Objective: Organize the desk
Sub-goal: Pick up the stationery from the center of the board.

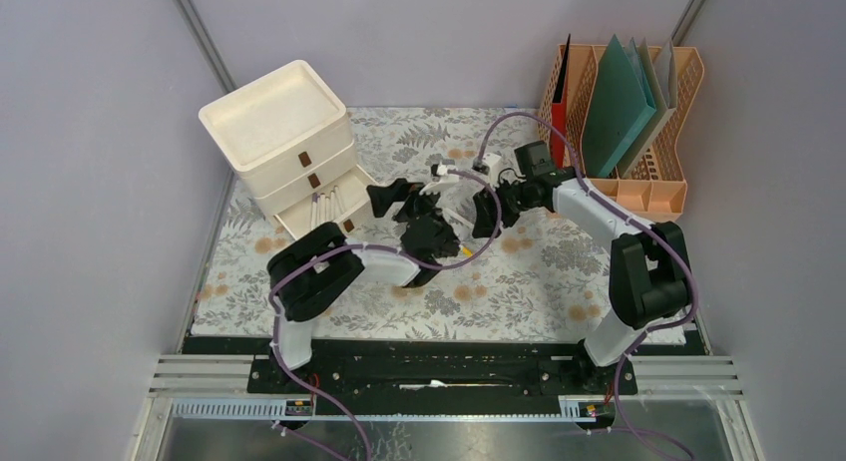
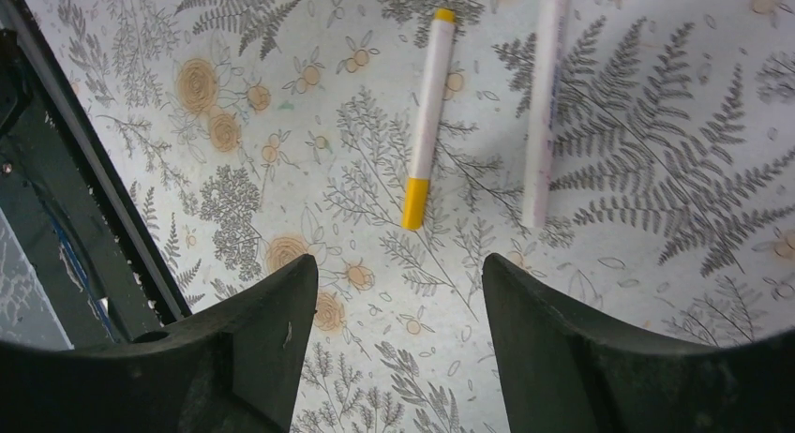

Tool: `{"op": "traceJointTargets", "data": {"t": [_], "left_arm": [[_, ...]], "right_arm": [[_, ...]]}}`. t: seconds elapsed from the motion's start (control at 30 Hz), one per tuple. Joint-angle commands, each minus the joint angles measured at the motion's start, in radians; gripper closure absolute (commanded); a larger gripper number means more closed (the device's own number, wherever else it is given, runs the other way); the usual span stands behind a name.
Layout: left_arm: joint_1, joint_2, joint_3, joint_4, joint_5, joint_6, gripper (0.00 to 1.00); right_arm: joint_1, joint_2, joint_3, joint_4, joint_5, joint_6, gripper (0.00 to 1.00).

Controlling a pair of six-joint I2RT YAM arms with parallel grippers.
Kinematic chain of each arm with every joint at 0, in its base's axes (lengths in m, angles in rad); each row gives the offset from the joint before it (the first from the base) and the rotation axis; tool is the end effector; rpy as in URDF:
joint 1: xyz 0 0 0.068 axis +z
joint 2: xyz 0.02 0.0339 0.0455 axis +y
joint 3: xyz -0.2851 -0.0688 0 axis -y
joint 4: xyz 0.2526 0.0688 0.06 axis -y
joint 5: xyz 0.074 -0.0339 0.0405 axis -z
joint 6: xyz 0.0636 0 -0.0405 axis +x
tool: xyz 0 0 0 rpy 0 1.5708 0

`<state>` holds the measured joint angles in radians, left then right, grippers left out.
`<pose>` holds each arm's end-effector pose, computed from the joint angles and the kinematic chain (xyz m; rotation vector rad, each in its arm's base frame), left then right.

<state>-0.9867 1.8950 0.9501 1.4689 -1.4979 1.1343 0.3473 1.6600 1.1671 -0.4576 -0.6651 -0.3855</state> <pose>0.2600 -0.2783 0.2535 0.0726 1.6025 0.8925 0.3331 0.1623 0.2299 -1.1060 2.1420 0.8127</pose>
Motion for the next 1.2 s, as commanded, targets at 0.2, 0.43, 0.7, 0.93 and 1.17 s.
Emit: {"op": "traceJointTargets", "data": {"t": [0.2,0.43,0.7,0.93,1.17], "left_arm": [[0.030,-0.053,0.393,-0.075,0.319,-0.185,0.01],[0.031,-0.386,0.218,-0.694,0.858,-0.896,0.01],[0.080,-0.730,-0.123,-0.880,1.272,-1.222,0.01],[0.159,-0.872,-0.201,-1.137,1.386,-1.398,0.01],[0.220,-0.953,-0.373,-1.065,1.515,-1.597,0.01]], "right_arm": [[-0.090,-0.073,-0.006,0.022,-0.029,0.014,0.28],[-0.090,-0.144,-0.019,0.022,-0.076,-0.049,0.27],[-0.090,-0.252,0.000,0.053,-0.035,-0.147,0.16],[-0.090,-0.143,0.053,-0.052,-0.166,-0.170,0.00],[-0.088,-0.162,-0.082,0.080,-0.062,-0.227,0.00]]}}
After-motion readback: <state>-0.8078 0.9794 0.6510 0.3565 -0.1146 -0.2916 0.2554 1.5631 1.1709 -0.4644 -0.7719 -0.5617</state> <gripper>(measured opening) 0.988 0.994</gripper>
